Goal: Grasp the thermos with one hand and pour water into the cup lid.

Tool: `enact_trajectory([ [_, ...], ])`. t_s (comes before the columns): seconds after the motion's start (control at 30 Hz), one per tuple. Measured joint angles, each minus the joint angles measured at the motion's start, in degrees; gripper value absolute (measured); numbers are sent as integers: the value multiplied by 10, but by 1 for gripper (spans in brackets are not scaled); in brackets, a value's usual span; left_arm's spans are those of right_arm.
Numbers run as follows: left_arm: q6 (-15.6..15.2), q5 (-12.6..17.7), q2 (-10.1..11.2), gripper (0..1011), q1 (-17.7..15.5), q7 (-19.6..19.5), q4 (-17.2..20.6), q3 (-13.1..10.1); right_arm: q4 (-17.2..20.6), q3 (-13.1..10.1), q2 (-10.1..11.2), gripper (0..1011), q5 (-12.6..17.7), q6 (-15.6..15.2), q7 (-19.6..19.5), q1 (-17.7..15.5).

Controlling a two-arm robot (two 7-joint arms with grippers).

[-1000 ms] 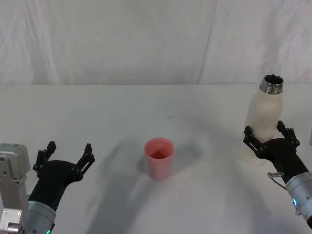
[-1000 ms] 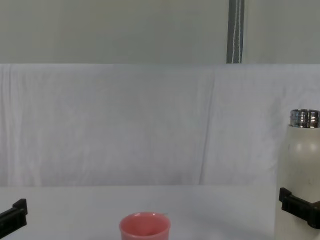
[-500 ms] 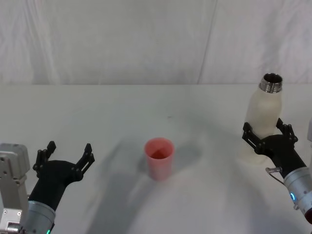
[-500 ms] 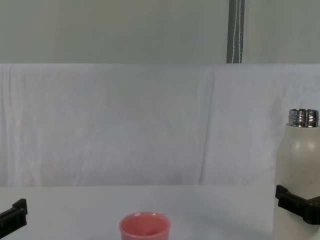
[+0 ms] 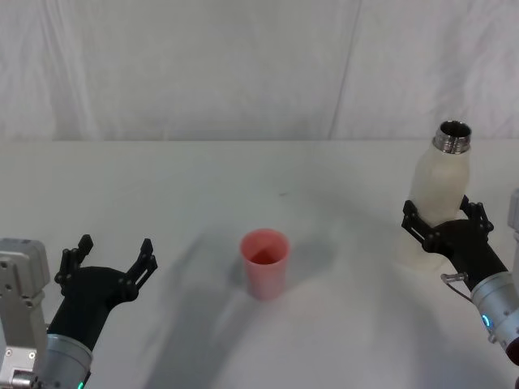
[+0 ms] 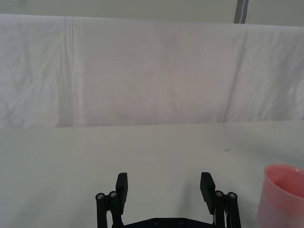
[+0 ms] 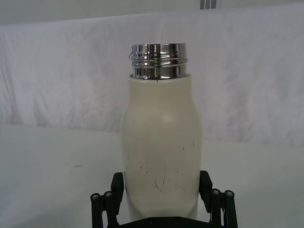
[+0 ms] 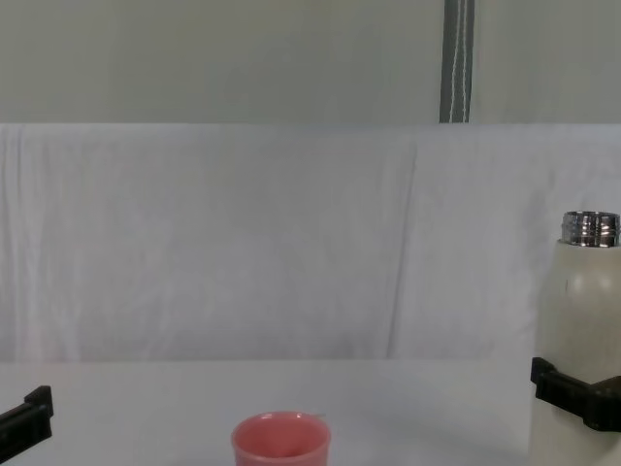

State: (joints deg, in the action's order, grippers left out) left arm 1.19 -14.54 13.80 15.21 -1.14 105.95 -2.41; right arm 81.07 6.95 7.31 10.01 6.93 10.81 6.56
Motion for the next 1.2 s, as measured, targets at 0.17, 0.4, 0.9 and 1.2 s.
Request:
enact_trajectory([
  [0.17, 0, 0, 0, 1001, 0, 0, 0, 0, -14, 3, 1, 1001, -2, 0, 2, 13],
  [0.4, 0, 0, 0, 1001, 0, 0, 0, 0, -23, 5, 2, 1001, -4, 0, 3, 22],
  [0.9, 0, 0, 0, 1001, 0, 0, 0, 0, -22, 4, 2, 950, -4, 0, 2, 21],
  [1.2, 0, 0, 0, 1001, 0, 0, 0, 0, -21, 4, 2, 951, -4, 0, 2, 20],
])
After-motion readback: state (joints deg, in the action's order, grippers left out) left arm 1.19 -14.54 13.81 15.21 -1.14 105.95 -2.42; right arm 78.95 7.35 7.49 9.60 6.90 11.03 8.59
